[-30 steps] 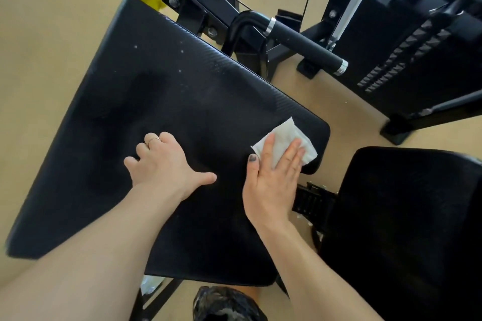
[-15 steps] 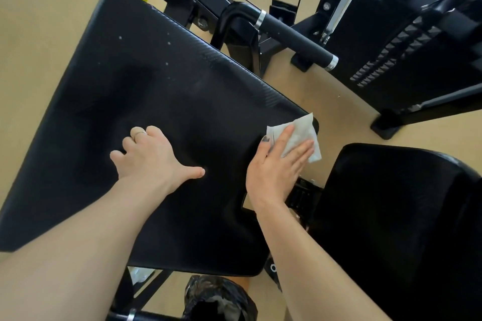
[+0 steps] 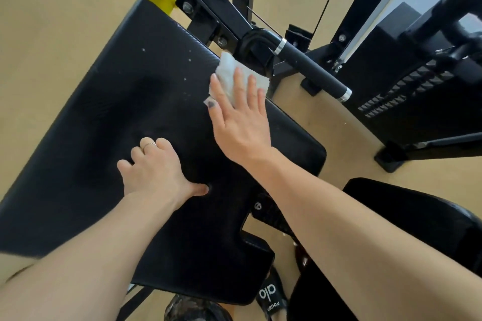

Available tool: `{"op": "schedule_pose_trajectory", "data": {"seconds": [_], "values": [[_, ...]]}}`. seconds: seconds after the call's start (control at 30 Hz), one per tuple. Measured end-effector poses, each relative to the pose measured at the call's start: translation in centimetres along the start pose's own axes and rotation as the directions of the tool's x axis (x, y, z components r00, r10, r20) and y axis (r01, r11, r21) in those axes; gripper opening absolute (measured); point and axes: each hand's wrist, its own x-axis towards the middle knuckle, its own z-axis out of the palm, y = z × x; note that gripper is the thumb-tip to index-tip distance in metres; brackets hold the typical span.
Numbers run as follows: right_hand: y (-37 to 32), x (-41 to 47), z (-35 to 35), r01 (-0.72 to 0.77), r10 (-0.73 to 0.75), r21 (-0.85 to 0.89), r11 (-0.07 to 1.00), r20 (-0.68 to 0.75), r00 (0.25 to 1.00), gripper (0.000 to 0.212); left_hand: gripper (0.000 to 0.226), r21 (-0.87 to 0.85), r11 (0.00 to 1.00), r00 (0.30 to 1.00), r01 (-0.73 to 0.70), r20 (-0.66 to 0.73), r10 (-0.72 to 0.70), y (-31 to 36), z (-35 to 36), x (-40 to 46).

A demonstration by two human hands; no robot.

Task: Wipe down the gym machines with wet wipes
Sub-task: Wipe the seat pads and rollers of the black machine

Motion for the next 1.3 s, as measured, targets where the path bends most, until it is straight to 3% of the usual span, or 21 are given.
{"op": "schedule_pose_trajectory", "data": {"seconds": [0.07, 0.23, 0.33, 0.4, 0.5, 0.67, 0.73, 0.8, 0.9, 1.07, 1.2, 1.3], "values": [[2.7, -1.5, -0.6, 0.042, -0.042, -0.04, 0.998, 0.006, 0.999, 0.056, 0.116, 0.007, 1.0, 1.0, -0.003, 0.0, 0.003, 0.0, 0.0, 0.0], [5.5, -6.6, -0.3, -0.137, 0.139, -0.059, 0.989, 0.039, 0.989, 0.055, 0.103, 0.023, 1.0, 1.0, -0.008, -0.021, 0.009, -0.1, 0.0, -0.1], [3.9, -5.2, -0.2, -0.155, 0.156, -0.05, 0.987, 0.018, 0.988, 0.058, 0.101, 0.002, 1.0, 0.999, -0.008, -0.032, 0.008, -0.1, 0.0, -0.2], [1.8, -2.6, -0.3, -0.046, 0.047, -0.054, 0.997, 0.017, 0.999, 0.058, 0.101, -0.005, 1.0, 0.999, -0.001, -0.041, 0.001, -0.1, 0.1, -0.2], [-2.6, 2.3, -0.4, 0.246, -0.239, -0.112, 0.963, 0.072, 0.968, 0.062, 0.105, -0.002, 1.0, 0.999, 0.013, -0.037, -0.013, -0.1, 0.1, 0.0], [-2.7, 2.8, -0.9, 0.66, -0.593, -0.218, 0.719, 0.304, 0.746, 0.06, 0.108, -0.002, 1.0, 0.999, 0.017, -0.033, -0.017, -0.1, 0.3, -0.1], [0.0, 0.9, -1.4, 0.762, -0.656, -0.211, 0.612, 0.404, 0.638, 0.056, 0.111, -0.015, 1.0, 0.999, 0.011, -0.036, -0.012, -0.1, 0.2, -0.1], [2.0, 0.2, -2.1, 0.789, -0.663, -0.191, 0.584, 0.449, 0.599, 0.054, 0.11, -0.031, 1.0, 1.0, 0.004, -0.027, -0.005, -0.2, 0.1, -0.1], [0.2, 2.3, -2.5, 0.795, -0.669, -0.188, 0.576, 0.451, 0.591, 0.055, 0.106, -0.045, 0.999, 1.0, -0.004, -0.021, 0.003, -0.3, 0.1, 0.0], [-9.4, 7.4, 0.1, 0.782, -0.696, -0.267, 0.564, 0.357, 0.623, 0.066, 0.107, -0.057, 0.998, 1.0, -0.028, -0.016, 0.027, -0.6, 0.4, 0.0], [-9.2, 8.7, -0.1, 0.822, -0.739, -0.288, 0.491, 0.361, 0.568, 0.064, 0.101, -0.069, 0.997, 0.999, -0.036, -0.03, 0.034, -0.6, 0.4, -0.1], [-5.6, 10.6, -2.5, 0.703, -0.678, -0.282, 0.653, 0.198, 0.708, 0.061, 0.099, -0.058, 0.998, 0.998, -0.036, -0.044, 0.033, -0.8, 0.3, -0.3]]}}
